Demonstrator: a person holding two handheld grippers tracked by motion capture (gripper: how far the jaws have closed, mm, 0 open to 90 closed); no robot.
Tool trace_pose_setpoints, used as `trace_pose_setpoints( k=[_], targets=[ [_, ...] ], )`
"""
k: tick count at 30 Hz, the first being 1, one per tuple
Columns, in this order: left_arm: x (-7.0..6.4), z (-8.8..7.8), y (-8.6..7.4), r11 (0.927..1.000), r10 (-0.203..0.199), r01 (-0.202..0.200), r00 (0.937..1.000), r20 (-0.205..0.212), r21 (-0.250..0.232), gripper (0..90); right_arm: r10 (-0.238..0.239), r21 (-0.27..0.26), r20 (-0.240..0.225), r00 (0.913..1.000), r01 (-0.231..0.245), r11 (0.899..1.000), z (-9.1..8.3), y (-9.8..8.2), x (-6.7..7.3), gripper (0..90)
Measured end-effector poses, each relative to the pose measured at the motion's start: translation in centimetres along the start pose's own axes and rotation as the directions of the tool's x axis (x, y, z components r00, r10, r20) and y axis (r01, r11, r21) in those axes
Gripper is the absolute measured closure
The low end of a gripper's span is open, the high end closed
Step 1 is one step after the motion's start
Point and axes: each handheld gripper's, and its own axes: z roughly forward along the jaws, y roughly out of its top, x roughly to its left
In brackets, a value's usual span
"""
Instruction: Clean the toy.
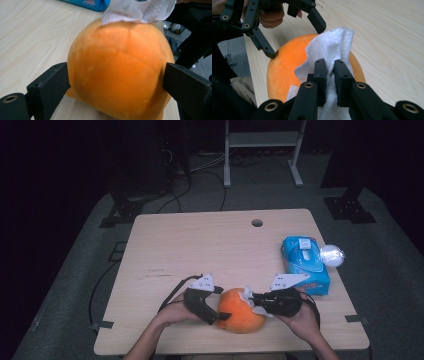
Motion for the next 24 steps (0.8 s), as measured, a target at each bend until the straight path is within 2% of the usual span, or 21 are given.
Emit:
trace_pose_setpoints(
  k=[2, 4, 6, 7, 9, 12, 14, 15, 17, 20, 21, 24],
  targets=[
    [-0.2, 0.3, 0.0, 0.9998, 0.017, -0.017, 0.9998, 0.012, -0.004, 13.4, 0.001, 0.007, -0.005, 1.0, -0.001, 1.0, 0.0, 0.0, -0.2, 80.5],
    [-0.5, 0.3, 0.2, 0.9995, 0.03, -0.03, 0.9995, 0.008, -0.012, 18.0, -0.007, 0.03, 0.001, 1.0, 0.006, 1.0, -0.2, 0.0, -0.3, 80.4],
    [-0.8, 0.3, 0.5, 0.9988, 0.043, -0.043, 0.9991, -0.005, -0.023, 20.8, 0.006, 0.039, 0.009, 0.9999, -0.006, 0.999, -0.6, 0.0, -0.6, 80.3],
    [-0.8, 0.3, 0.6, 0.9985, 0.05, -0.05, 0.9987, -0.007, -0.02, 21.0, 0.013, 0.041, 0.02, 0.9997, -0.014, 0.999, -0.8, 0.0, -0.8, 80.3],
    [-0.9, 0.4, 0.8, 0.9983, 0.056, -0.056, 0.9984, -0.007, -0.016, 20.7, 0.036, 0.006, 0.021, 0.9992, -0.036, 0.999, -1.4, 0.0, -0.7, 80.3],
    [-1.3, 0.8, 1.0, 0.9971, 0.076, -0.076, 0.9971, -0.006, -0.001, 19.6, 0.024, -0.03, 0.01, 0.9997, -0.023, 0.999, -1.5, 0.5, 0.2, 80.3],
    [-1.3, 0.8, 1.1, 0.9961, 0.089, -0.088, 0.996, -0.011, 0.007, 16.9, -0.002, -0.021, 0.01, 1.0, 0.002, 1.0, -1.1, 0.8, 0.8, 80.2],
    [-1.2, 0.7, 1.1, 0.9964, 0.084, -0.084, 0.9963, -0.016, 0.008, 13.7, -0.017, -0.004, 0.018, 0.9997, 0.018, 1.0, -0.9, 0.8, 1.0, 80.2],
    [-0.8, 0.7, 1.0, 0.9985, 0.053, -0.053, 0.9985, -0.013, -0.01, 8.2, -0.016, 0.009, 0.011, 0.9998, 0.015, 1.0, -0.8, 0.6, 0.9, 80.4],
    [-0.5, 1.4, 0.6, 0.9997, 0.014, -0.014, 0.9999, 0.007, -0.021, 2.5, 0.009, 0.023, -0.013, 0.9999, -0.008, 1.0, -0.8, 0.2, 0.3, 80.4],
    [-0.5, 1.6, 0.5, 0.9997, 0.013, -0.013, 0.9997, 0.019, -0.02, 2.5, 0.021, 0.023, -0.024, 0.9995, -0.021, 1.0, -0.8, 0.1, 0.2, 80.4],
    [-0.7, 2.2, 0.3, 0.9992, 0.034, -0.034, 0.9994, 0.01, -0.023, 5.1, 0.016, 0.034, -0.024, 0.9996, -0.015, 0.999, -0.5, -0.1, 0.3, 80.3]
  ],
)
